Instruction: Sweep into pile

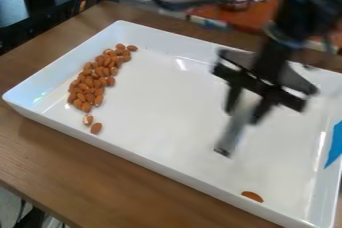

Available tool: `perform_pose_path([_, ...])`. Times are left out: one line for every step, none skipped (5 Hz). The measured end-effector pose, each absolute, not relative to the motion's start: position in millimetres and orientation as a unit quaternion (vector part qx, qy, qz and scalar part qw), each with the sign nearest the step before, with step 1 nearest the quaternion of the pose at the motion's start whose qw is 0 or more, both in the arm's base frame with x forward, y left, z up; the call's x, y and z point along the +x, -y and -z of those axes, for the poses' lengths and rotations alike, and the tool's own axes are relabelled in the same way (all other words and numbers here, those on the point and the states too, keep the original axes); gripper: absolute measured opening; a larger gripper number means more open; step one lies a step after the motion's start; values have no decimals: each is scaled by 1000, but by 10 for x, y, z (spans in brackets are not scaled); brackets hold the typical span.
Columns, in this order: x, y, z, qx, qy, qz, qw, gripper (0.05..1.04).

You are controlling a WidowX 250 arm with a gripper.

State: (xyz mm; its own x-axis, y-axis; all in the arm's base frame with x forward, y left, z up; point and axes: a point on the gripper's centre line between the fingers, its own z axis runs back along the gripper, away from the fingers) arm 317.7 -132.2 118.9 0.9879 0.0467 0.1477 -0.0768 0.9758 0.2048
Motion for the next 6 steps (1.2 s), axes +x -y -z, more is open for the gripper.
perform_pose_path([3229, 1808, -1214, 113, 70, -40, 990, 375])
perform_pose_path([3262, 2039, -1118, 132, 62, -45, 988, 375])
perform_pose_path([3288, 2019, -1037, 148, 66, -51, 985, 375])
perform_pose_path([3237, 1938, -872, 166, 65, -44, 983, 375])
perform_pose_path([3135, 1865, -866, 158, 74, -34, 984, 375])
perform_pose_path([3048, 1786, -858, 155, 80, -25, 984, 375])
